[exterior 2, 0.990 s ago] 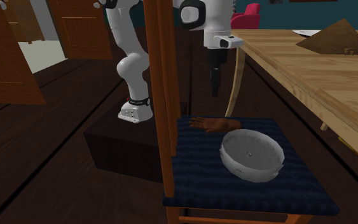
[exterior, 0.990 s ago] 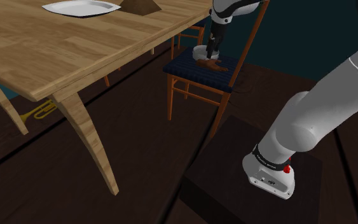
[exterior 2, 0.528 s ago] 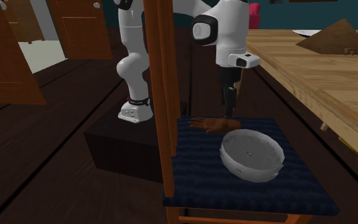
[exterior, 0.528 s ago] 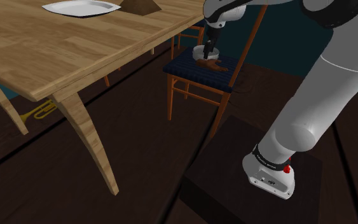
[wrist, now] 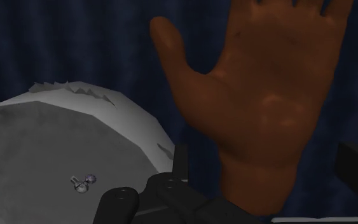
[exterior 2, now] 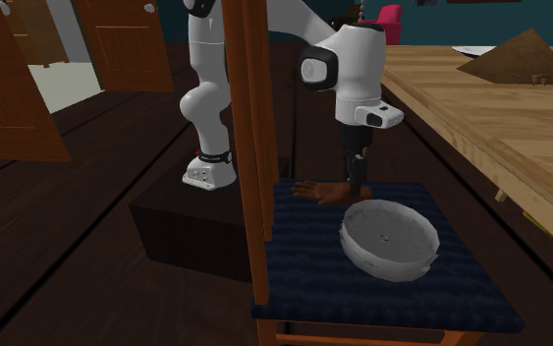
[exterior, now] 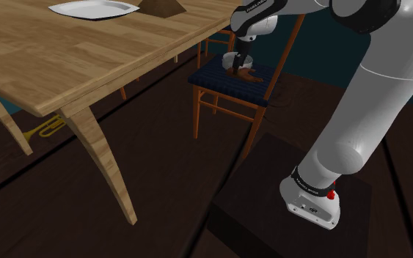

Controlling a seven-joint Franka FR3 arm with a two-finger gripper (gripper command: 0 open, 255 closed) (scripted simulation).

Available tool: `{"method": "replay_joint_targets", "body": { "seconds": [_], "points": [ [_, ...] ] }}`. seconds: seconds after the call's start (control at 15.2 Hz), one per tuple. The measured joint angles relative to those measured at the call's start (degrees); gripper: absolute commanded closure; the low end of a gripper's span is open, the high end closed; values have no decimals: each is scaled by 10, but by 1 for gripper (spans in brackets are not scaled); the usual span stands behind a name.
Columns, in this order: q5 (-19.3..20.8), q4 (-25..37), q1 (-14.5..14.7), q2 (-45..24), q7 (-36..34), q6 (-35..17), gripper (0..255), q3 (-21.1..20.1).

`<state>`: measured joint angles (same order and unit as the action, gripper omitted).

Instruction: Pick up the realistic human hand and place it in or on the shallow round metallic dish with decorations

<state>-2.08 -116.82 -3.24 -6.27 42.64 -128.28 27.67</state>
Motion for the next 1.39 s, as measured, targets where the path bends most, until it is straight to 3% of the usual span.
{"method": "replay_joint_targets", "body": {
  "seconds": [0.4, 0.46, 1.12, 1.39],
  "points": [
    [-1, -5, -1, -2, 1, -6, 0, 0],
    [-1, -5, -1, -2, 1, -6, 255, 0],
    [-1, -5, 0, -1, 1, -6, 255, 0],
    [6, 8, 2, 9, -5, 16, 255, 0]
  ]
}}
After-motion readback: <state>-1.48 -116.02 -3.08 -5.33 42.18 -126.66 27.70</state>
